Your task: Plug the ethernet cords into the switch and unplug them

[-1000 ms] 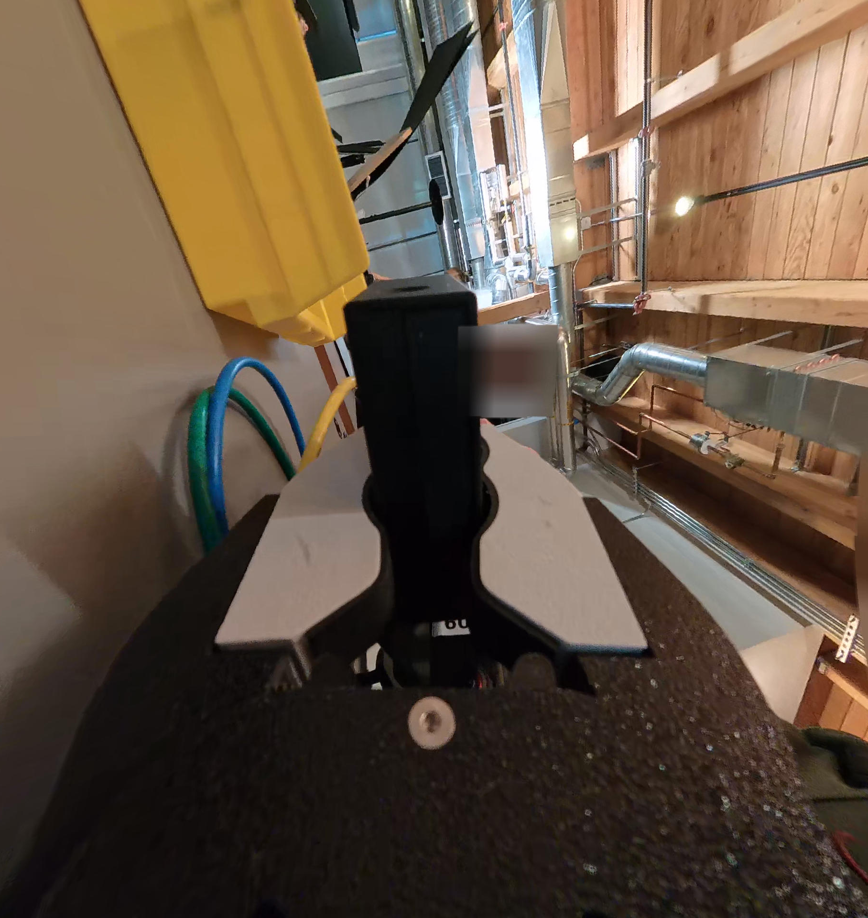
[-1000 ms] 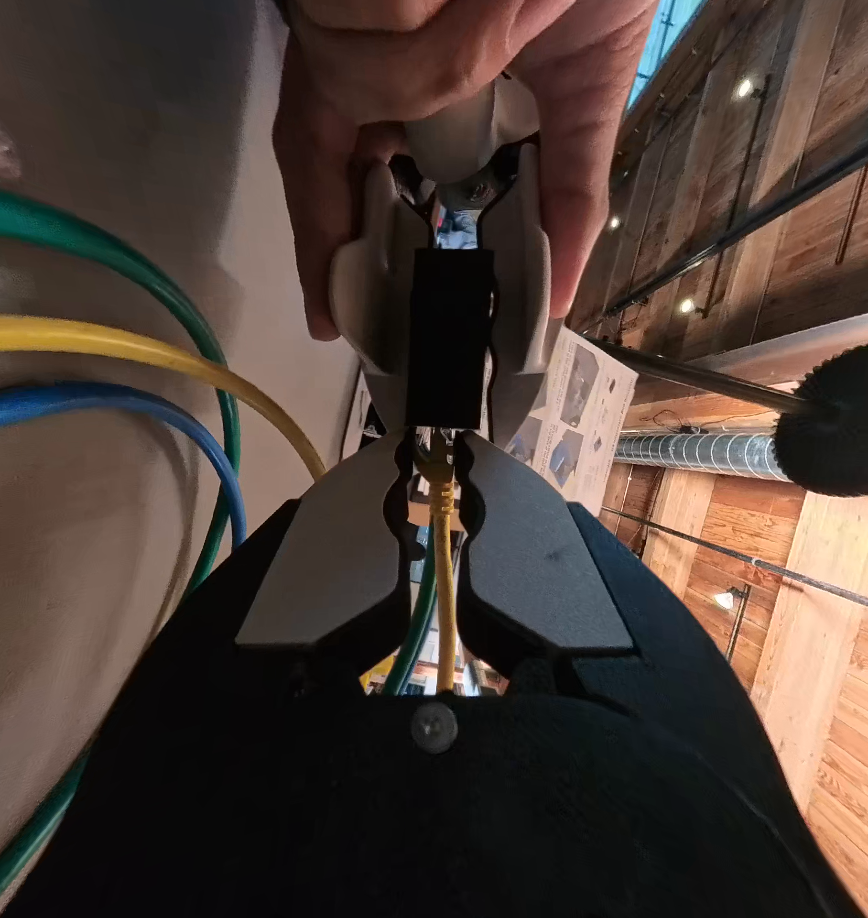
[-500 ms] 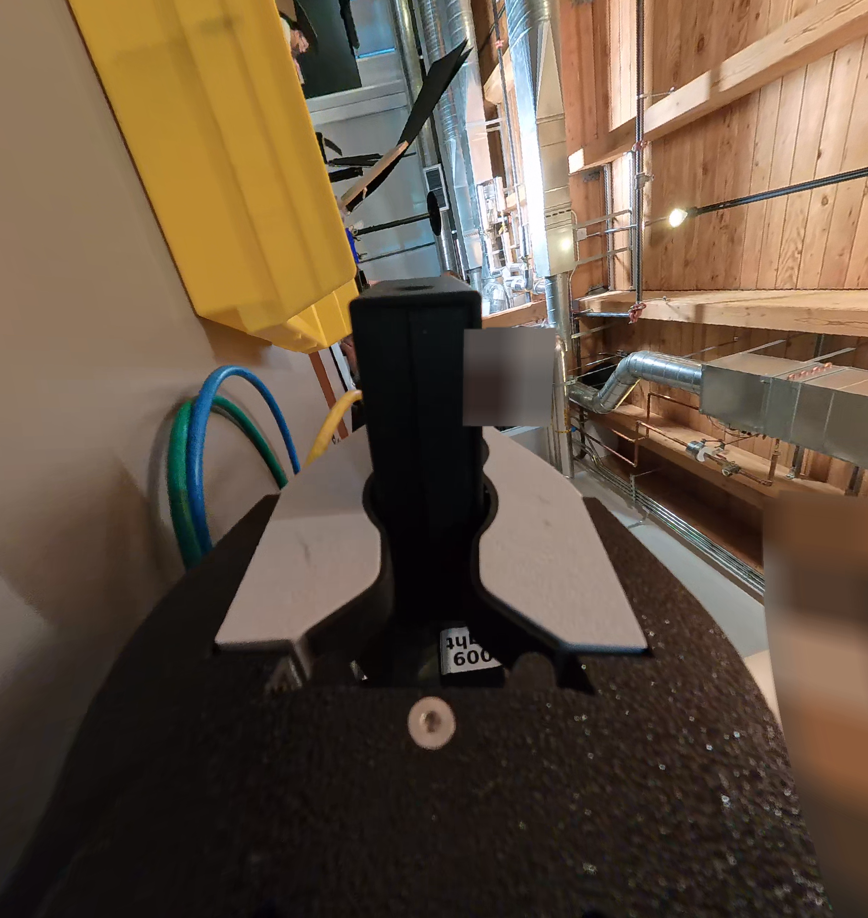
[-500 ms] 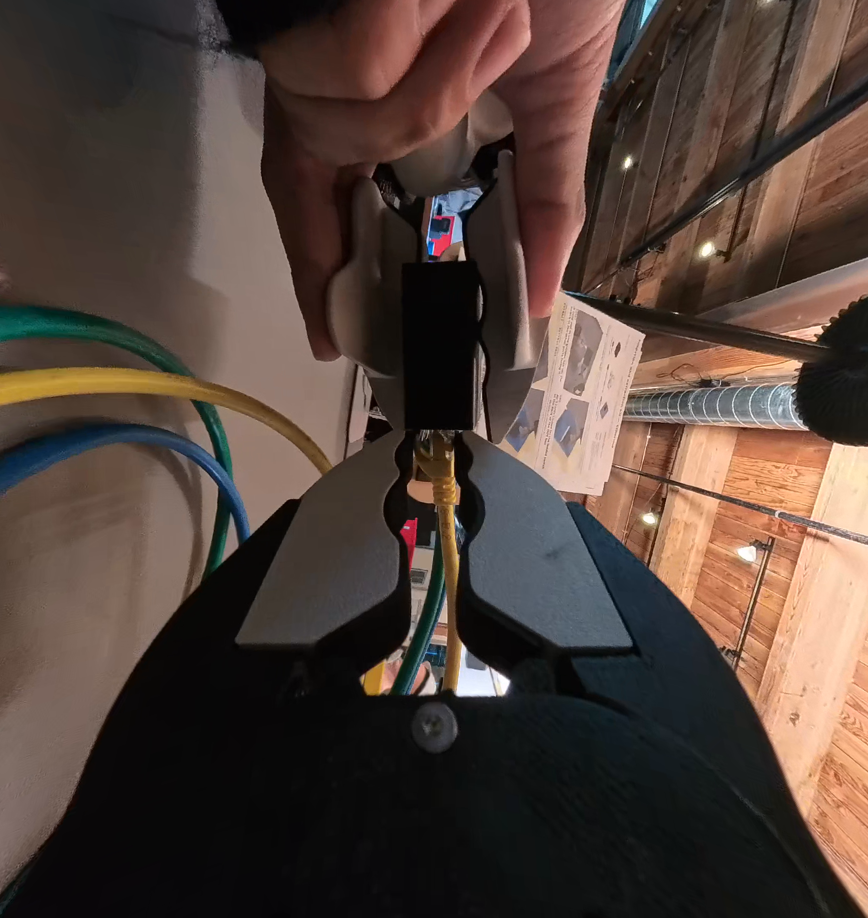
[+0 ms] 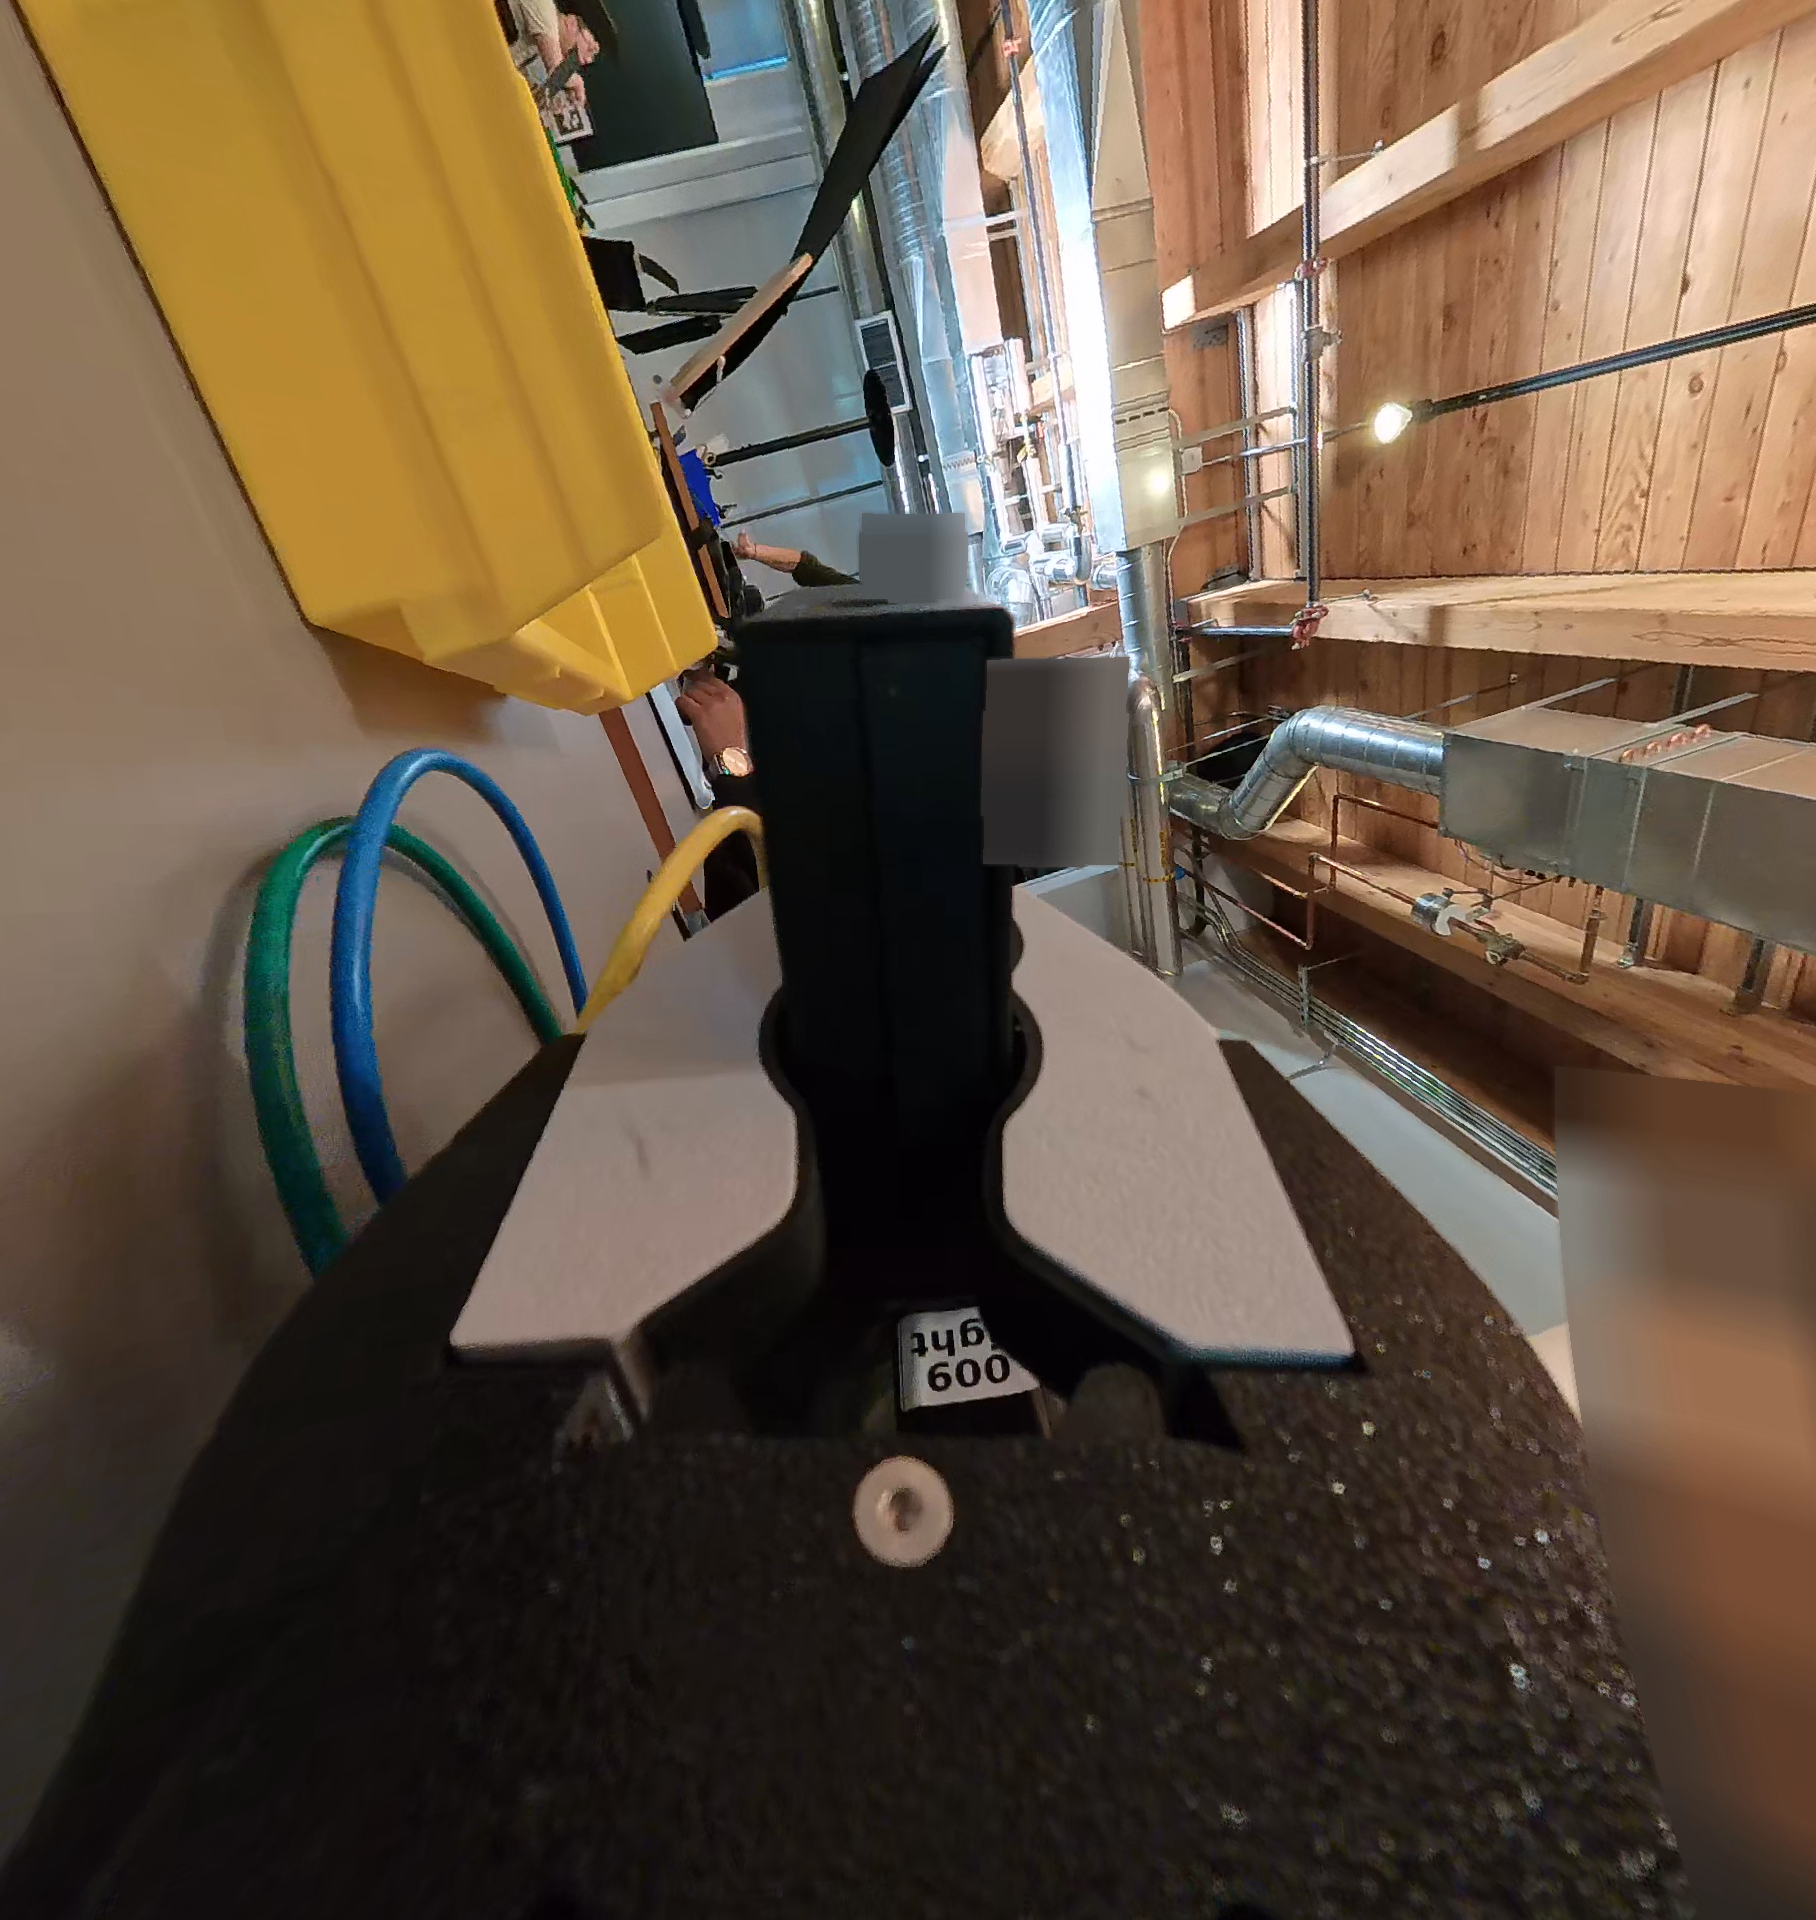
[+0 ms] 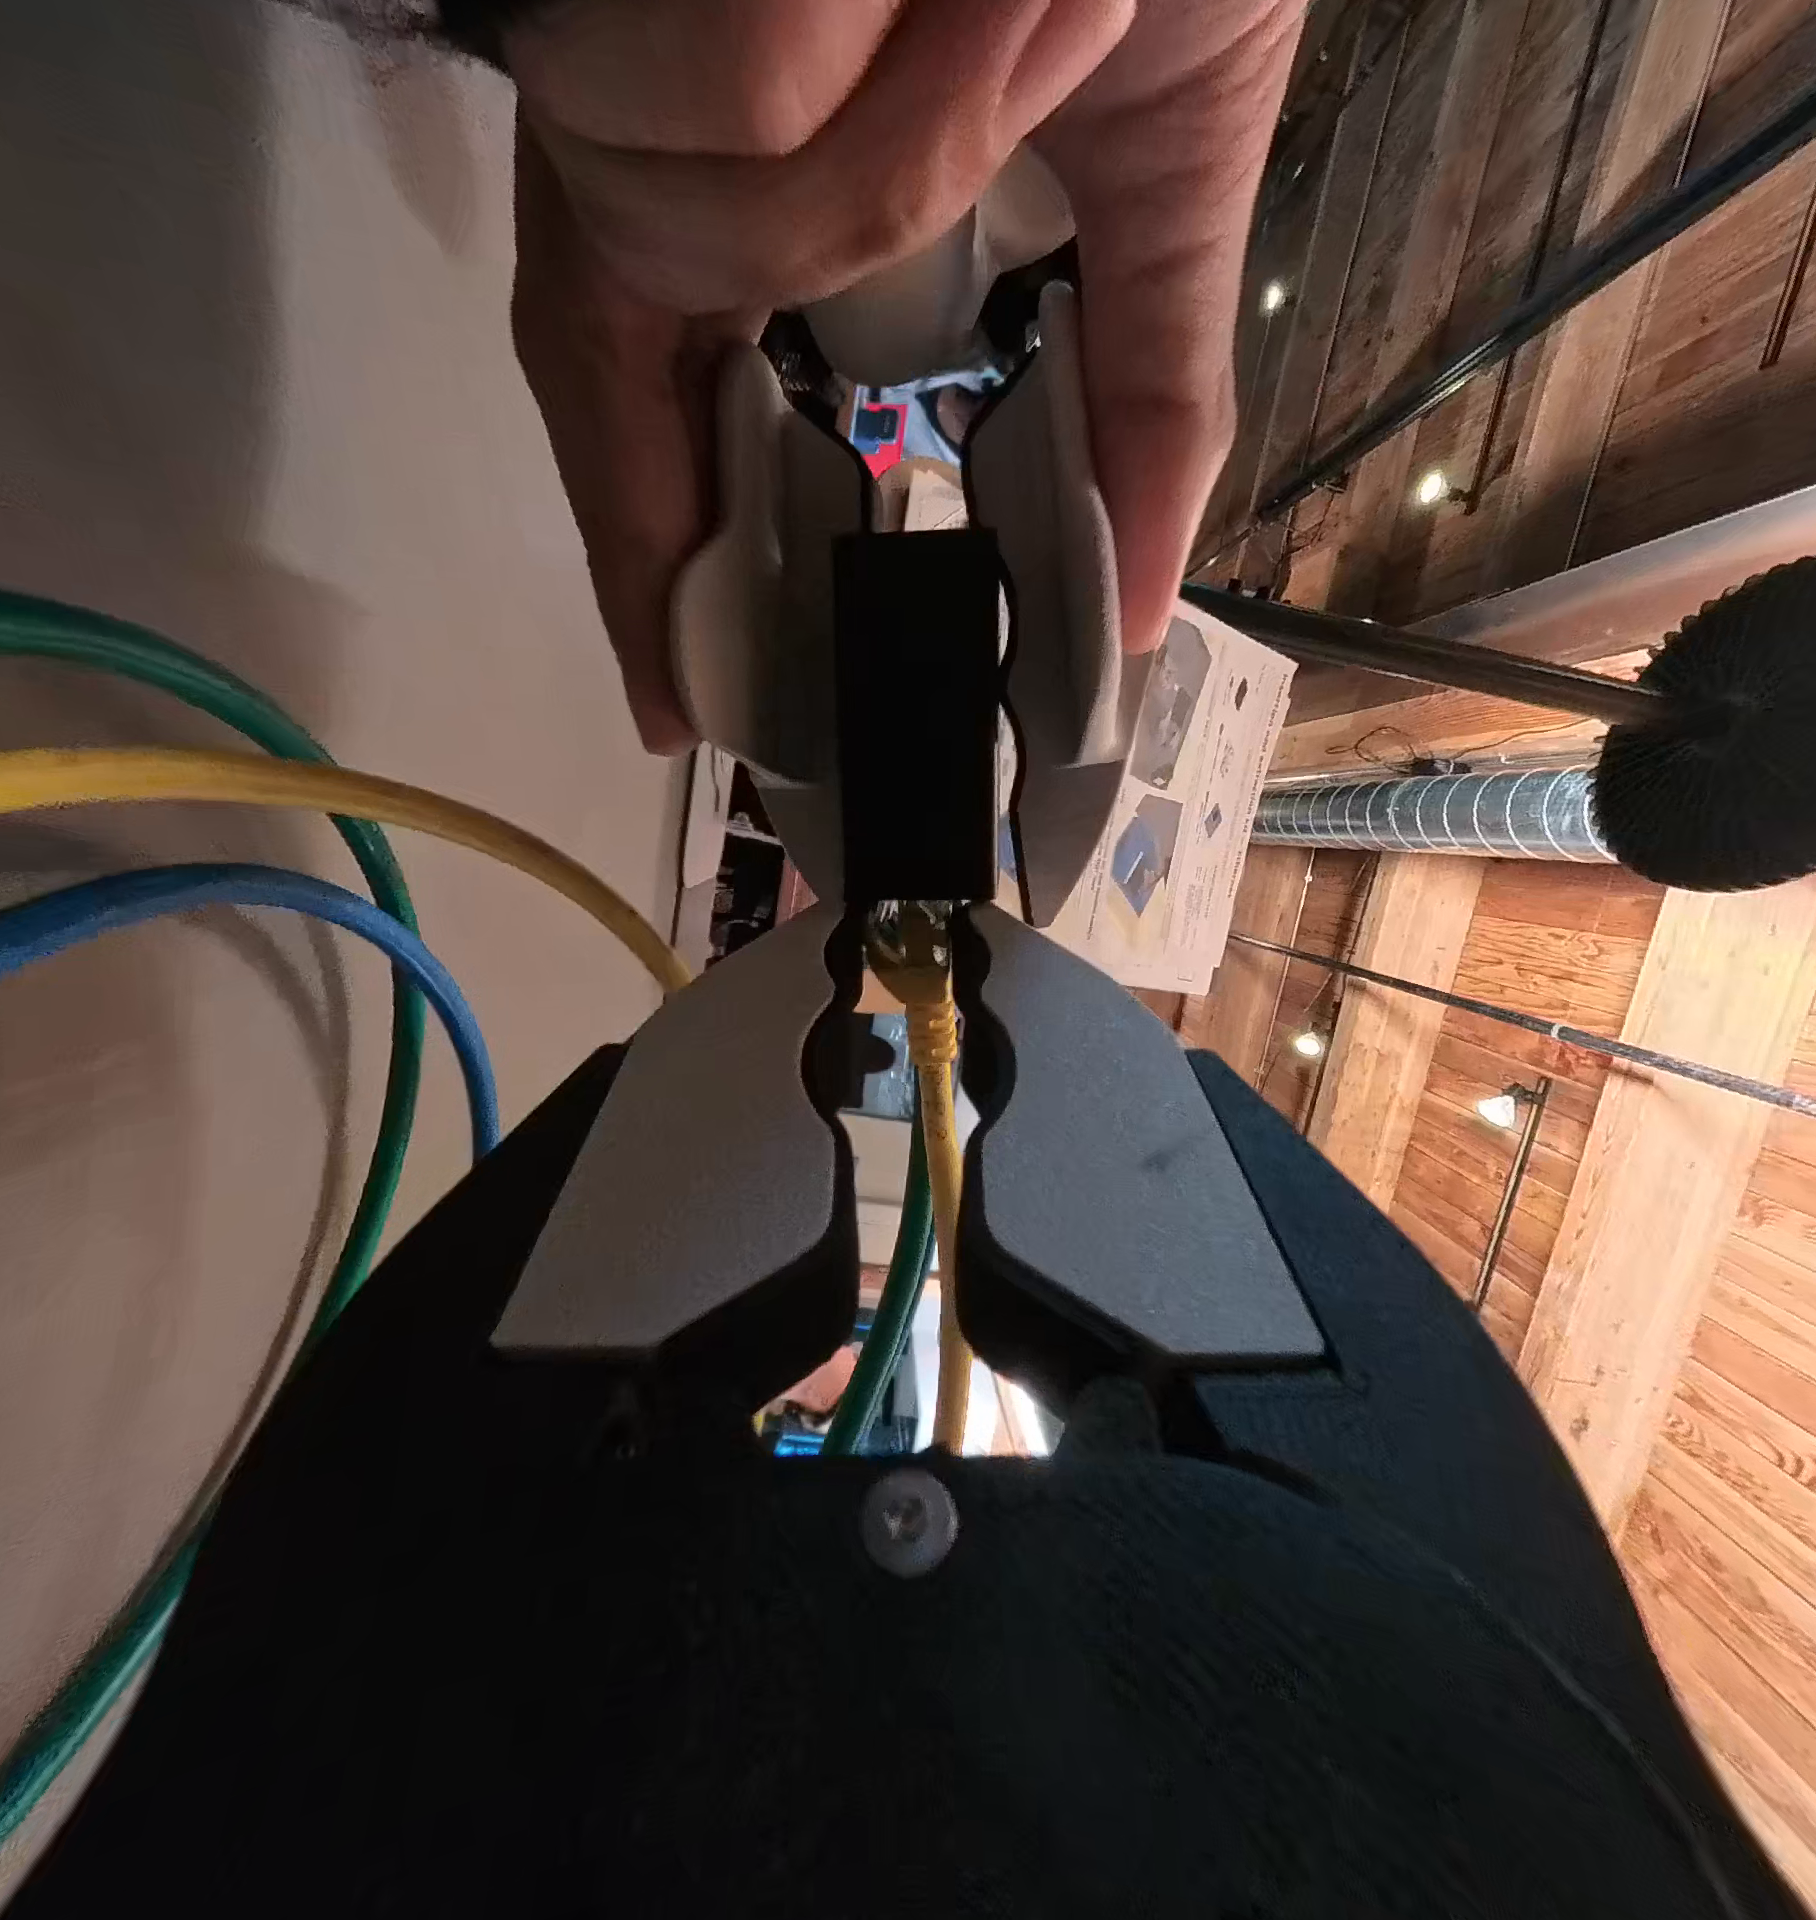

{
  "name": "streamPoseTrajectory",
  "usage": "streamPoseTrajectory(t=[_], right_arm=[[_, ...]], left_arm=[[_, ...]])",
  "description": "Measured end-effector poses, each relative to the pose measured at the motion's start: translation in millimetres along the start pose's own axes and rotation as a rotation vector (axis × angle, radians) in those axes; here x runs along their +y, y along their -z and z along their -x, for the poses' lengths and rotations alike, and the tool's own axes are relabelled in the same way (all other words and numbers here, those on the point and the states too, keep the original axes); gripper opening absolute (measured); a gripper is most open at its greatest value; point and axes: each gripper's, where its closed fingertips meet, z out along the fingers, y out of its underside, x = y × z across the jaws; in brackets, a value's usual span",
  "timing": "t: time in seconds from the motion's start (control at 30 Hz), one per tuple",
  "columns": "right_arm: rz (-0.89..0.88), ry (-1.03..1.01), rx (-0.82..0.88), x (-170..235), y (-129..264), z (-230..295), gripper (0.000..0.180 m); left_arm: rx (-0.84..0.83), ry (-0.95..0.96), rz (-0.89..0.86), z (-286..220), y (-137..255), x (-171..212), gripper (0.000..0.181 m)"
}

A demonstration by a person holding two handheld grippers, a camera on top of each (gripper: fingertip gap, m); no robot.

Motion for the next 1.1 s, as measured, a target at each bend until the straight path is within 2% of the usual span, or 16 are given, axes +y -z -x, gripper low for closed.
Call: streamPoseTrajectory(t=[0.27,0.77,1.1], right_arm=[[-0.037,-0.039,-0.002,1,-11,2,0.016],[-0.103,0.083,0.007,-2,-31,2,0.015],[-0.098,-0.03,0.032,3,-20,-1,0.02]], left_arm=[[0.01,0.0,-0.012,3,4,-7,0.03],[0.006,0.022,-0.078,6,13,-26,0.03],[-0.029,0.041,-0.101,6,13,-26,0.03]])
